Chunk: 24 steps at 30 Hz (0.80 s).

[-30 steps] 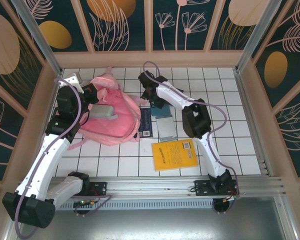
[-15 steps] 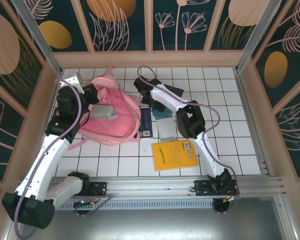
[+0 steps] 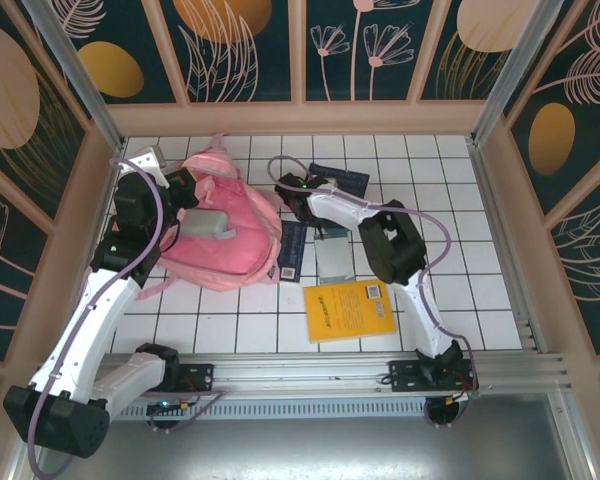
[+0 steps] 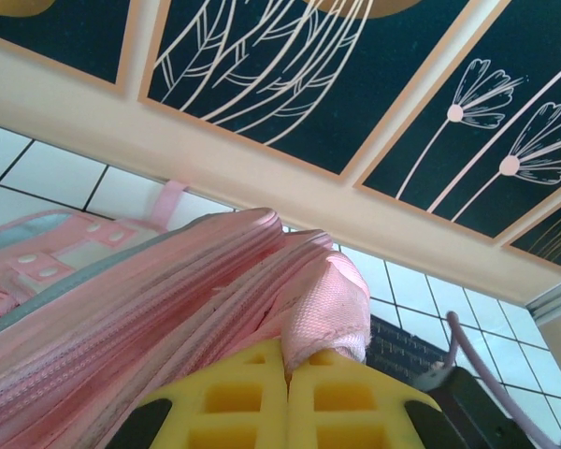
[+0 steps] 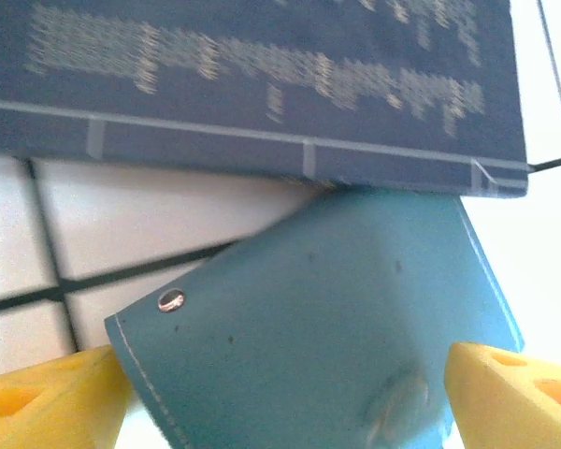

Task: Pack the student bag
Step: Pick up the card holder from the center of the table.

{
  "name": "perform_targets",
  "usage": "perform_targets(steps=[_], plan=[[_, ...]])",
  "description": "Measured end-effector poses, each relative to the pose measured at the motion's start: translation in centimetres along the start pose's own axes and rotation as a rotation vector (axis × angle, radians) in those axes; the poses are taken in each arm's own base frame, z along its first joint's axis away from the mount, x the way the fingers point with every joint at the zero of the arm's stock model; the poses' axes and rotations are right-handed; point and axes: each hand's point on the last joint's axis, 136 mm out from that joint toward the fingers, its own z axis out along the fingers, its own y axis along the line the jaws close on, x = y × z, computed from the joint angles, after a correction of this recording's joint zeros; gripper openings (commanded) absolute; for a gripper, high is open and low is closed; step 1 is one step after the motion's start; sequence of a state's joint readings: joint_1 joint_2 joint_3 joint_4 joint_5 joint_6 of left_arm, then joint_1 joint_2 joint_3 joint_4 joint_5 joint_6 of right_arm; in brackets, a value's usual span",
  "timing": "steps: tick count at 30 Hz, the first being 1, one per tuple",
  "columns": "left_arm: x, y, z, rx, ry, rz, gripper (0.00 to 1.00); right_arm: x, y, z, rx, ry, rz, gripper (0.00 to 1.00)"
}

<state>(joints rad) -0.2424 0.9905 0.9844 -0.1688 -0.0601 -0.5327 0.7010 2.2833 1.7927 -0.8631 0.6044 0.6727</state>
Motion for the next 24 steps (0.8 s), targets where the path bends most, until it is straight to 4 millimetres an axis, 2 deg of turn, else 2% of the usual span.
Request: perform_targets(steps=[3, 6, 8, 13, 20, 24], plan=[[0.0, 0.0, 0.0, 0.001, 0.000, 0.000, 0.00, -0.3, -1.5, -0.6, -0.043, 0.000, -0.031, 0.90], [0.0, 0.0, 0.0, 0.001, 0.000, 0.000, 0.00, -1.3, -1.9, -2.0, -0.140, -0.025, -0.063, 0.95], [0.0, 0.0, 0.0, 0.001, 0.000, 0.000, 0.00, -1.9, -2.0, -3.0, -0.222, -0.040, -0.076, 0.95], [0.1, -0.2, 0.0, 0.004, 0.002, 0.001, 0.00, -3.2, -2.5, -3.2, -0.307, -0.051, -0.062, 0.81], [0.2, -0.3, 0.0, 0.007, 0.004, 0.003, 0.00, -1.8, -0.7, -3.2, -0.382, -0.013, -0.118, 0.66], [0.2, -0.3, 0.0, 0.009, 0.006, 0.003, 0.00, -0.8, -0.2, -2.1, -0.378, 0.015, -0.153, 0.61]])
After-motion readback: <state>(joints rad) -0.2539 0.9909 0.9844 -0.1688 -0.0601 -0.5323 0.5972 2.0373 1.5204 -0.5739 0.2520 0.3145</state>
